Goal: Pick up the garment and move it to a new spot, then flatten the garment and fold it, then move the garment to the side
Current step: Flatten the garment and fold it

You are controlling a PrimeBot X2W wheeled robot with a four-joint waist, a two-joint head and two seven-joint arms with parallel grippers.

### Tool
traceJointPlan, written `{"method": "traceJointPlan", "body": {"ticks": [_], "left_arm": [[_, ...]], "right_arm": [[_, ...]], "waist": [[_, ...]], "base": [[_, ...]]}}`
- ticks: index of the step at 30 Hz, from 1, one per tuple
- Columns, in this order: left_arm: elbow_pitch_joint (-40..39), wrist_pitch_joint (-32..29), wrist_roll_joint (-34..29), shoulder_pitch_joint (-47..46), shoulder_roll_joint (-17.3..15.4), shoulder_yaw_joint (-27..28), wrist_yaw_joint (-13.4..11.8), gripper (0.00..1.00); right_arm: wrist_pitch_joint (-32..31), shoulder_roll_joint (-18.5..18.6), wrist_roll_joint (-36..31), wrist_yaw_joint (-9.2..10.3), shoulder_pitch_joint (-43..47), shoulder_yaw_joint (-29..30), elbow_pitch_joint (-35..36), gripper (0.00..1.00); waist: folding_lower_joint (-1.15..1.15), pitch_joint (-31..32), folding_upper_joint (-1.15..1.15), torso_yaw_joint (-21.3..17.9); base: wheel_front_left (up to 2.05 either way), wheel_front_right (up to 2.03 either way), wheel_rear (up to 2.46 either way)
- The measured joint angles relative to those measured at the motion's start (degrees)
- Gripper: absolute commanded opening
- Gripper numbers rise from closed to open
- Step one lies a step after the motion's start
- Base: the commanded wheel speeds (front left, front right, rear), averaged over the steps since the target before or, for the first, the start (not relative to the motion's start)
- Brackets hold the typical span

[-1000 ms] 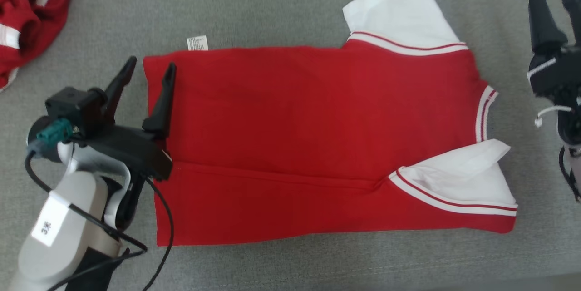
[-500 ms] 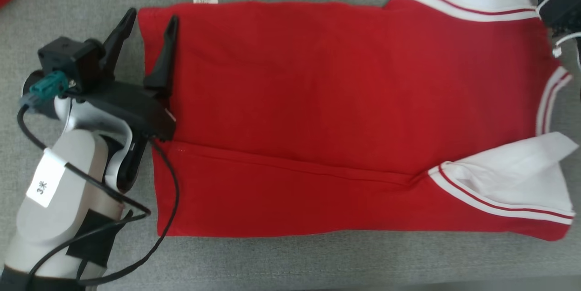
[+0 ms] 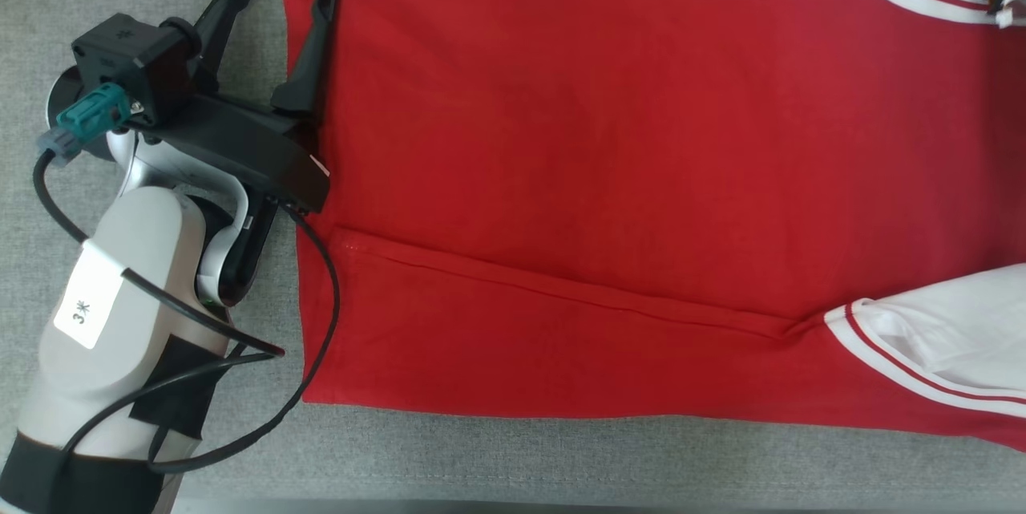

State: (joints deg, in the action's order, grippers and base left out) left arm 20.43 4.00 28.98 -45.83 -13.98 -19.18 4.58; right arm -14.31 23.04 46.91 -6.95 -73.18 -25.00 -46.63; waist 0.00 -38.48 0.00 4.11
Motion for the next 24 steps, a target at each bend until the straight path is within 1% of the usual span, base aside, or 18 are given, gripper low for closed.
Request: {"method": "traceJointPlan", "body": {"ticks": [2, 3, 4, 5, 6, 7, 12, 13, 14, 15, 16, 17, 18, 24], "left_arm": [[0.1, 0.2, 0.0, -0.3, 0.1, -0.3, 0.0, 1.00], [0.2, 0.2, -0.1, -0.5, 0.1, -0.4, 0.0, 1.00], [0.4, 0.2, -0.1, -0.6, 0.1, -0.6, 0.1, 1.00], [0.5, 0.2, -0.2, -0.6, 0.1, -0.7, 0.1, 1.00], [0.7, 0.4, -0.2, -0.6, 0.1, -0.7, 0.1, 1.00], [1.0, 0.4, -0.2, -0.6, 0.1, -0.7, 0.5, 1.00], [2.2, 0.4, 0.1, -0.6, 0.3, -1.0, 0.6, 1.00], [2.6, 0.4, 0.2, -0.5, 0.3, -1.0, 0.8, 0.98], [2.8, 0.2, 0.3, -0.4, 0.3, -1.0, 1.0, 0.91], [3.0, 0.2, 0.3, -0.2, 0.3, -1.0, 1.0, 0.79], [3.1, 0.1, 0.5, 0.0, 0.3, -1.0, 1.0, 0.53], [3.3, 0.1, 0.8, 0.5, 0.3, -1.0, 1.0, 0.45], [3.3, 0.1, 1.1, 0.5, 0.3, -1.0, 1.1, 0.00], [3.6, 0.1, 2.2, 0.6, 0.1, -1.3, 1.5, 0.00]], "right_arm": [[-0.7, -0.2, 0.3, -0.10, -0.8, 0.0, -1.1, 0.99], [-0.8, -0.3, 0.6, -0.11, -1.2, 0.0, -1.7, 0.75], [-1.3, -0.4, 0.8, -0.12, -1.5, 0.0, -2.2, 0.44], [-1.7, -0.5, 1.2, -0.12, -1.7, 0.0, -2.6, 0.16], [-2.0, -0.6, 1.5, -0.12, -2.0, -0.2, -3.2, 0.16], [-2.4, -0.7, 1.6, -0.12, -2.2, -0.4, -3.7, 0.00], [-4.1, -1.6, 3.3, -0.13, -2.3, -1.6, -4.8, 0.00], [-4.4, -1.9, 3.5, -0.13, -2.3, -1.9, -5.1, 0.00], [-4.4, -2.1, 3.6, -0.13, -2.3, -2.1, -5.2, 0.00], [-4.7, -2.2, 3.7, -0.13, -2.3, -2.4, -5.2, 0.00], [-4.8, -2.2, 3.9, -0.14, -2.3, -2.7, -5.2, 0.00], [-4.8, -2.3, 4.1, -0.14, -2.3, -3.1, -5.2, 0.00], [-4.6, -2.4, 4.2, -0.14, -2.3, -3.3, -5.2, 0.00], [-2.7, -2.8, 4.8, -0.13, -2.2, -4.6, -4.0, 0.00]], "waist": [[0.00, -0.3, 0.00, 0.3], [0.00, -0.4, 0.00, 0.4], [0.00, -0.4, 0.00, 0.4], [0.00, -0.4, 0.00, 0.5], [0.00, -0.4, 0.00, 0.5], [0.00, -0.2, 0.00, 0.4], [0.00, 0.6, 0.00, 0.3], [0.00, 0.8, 0.00, 0.3], [0.00, 1.1, 0.00, 0.2], [0.00, 1.3, 0.00, 0.1], [0.00, 1.5, 0.00, 0.0], [0.00, 1.9, 0.00, -0.2], [0.00, 2.0, 0.00, -0.3], [0.00, 2.9, 0.00, -0.9]], "base": [[0.00, 0.00, 0.00], [0.00, 0.00, 0.00], [0.00, 0.00, 0.00], [0.00, 0.00, 0.00], [0.00, 0.00, 0.00], [0.00, 0.00, 0.00], [0.00, 0.00, 0.00], [0.00, 0.00, 0.00], [0.00, 0.00, 0.00], [0.00, 0.00, 0.00], [0.00, 0.00, 0.00], [0.00, 0.00, 0.00], [0.00, 0.00, 0.00], [0.00, 0.00, 0.00]]}}
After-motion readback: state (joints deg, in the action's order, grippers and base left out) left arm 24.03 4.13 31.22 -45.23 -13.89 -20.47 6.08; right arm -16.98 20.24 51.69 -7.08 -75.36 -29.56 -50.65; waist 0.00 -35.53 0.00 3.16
